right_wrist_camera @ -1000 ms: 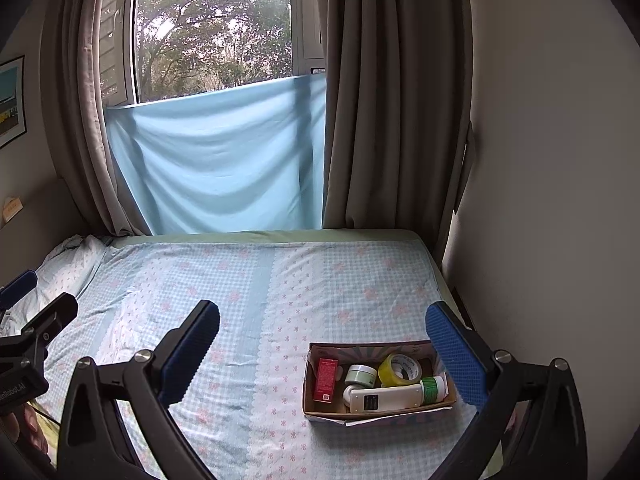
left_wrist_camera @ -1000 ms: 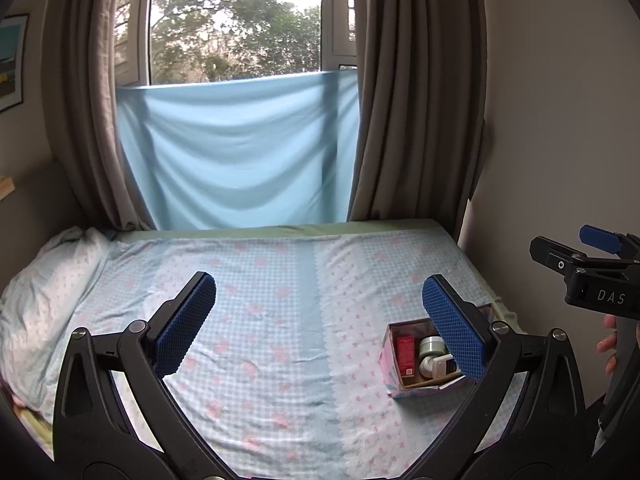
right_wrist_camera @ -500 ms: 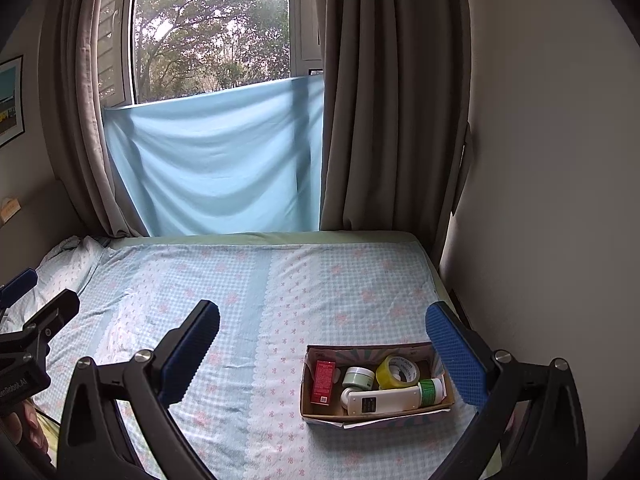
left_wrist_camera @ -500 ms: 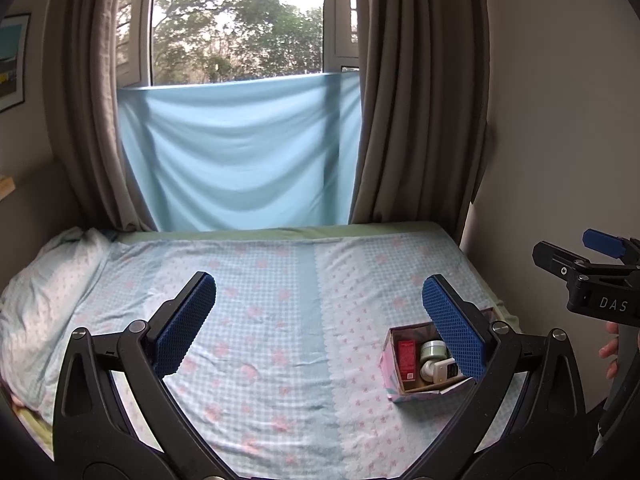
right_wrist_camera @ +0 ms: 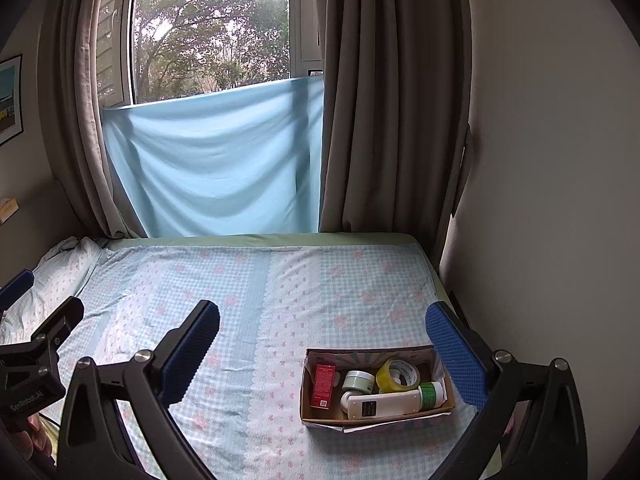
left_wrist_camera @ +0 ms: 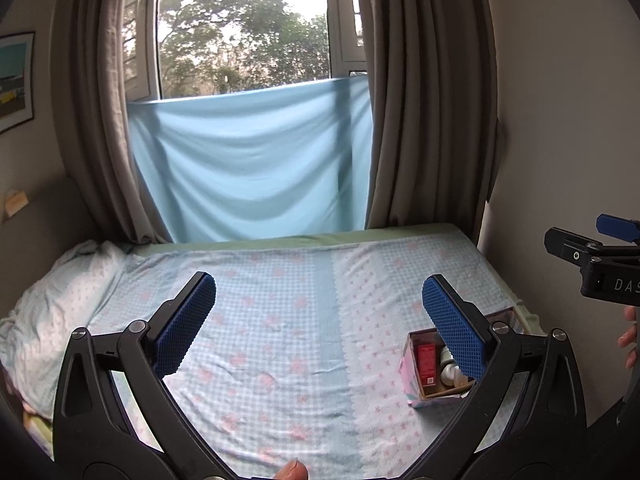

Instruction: Organize rigid objects

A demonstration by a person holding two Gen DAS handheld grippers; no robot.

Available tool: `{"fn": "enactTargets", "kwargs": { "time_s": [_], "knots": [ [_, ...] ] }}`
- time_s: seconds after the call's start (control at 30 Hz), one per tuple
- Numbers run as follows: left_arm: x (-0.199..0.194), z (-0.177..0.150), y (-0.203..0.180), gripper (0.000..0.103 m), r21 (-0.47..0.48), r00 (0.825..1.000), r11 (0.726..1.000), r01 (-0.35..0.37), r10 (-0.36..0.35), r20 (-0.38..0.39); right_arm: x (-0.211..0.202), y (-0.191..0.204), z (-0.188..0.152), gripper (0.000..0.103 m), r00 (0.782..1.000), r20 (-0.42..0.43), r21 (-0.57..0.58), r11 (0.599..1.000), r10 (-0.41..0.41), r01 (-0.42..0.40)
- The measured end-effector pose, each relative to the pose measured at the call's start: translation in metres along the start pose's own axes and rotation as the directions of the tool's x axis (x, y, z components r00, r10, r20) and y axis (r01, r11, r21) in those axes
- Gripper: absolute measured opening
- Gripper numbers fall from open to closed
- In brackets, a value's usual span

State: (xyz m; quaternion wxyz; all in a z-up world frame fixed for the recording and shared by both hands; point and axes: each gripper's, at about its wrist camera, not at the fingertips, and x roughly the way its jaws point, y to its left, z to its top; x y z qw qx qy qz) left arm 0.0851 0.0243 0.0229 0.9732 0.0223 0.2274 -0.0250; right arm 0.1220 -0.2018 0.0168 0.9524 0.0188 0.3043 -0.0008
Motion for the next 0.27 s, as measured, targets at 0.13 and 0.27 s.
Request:
{"fn": "enactTargets", "kwargs": {
  "time_s": [0.13, 0.27],
  "knots": [
    [0.002, 0.001, 0.005, 0.103, -0.027, 1.0, 1.0, -0.003, 0.003, 0.012, 0.005, 0.001, 0.002, 0.103, 1.0, -0.003, 0.002, 1.0, 0.0, 0.0],
    [0.006, 0.001, 0.009, 0.103, -0.042, 0.999, 0.999, 0.027, -0.026, 0.025, 0.011, 0.002, 0.005, 0.103, 1.0, -0.009, 0.004, 1.0, 0.0, 0.0]
  ]
}}
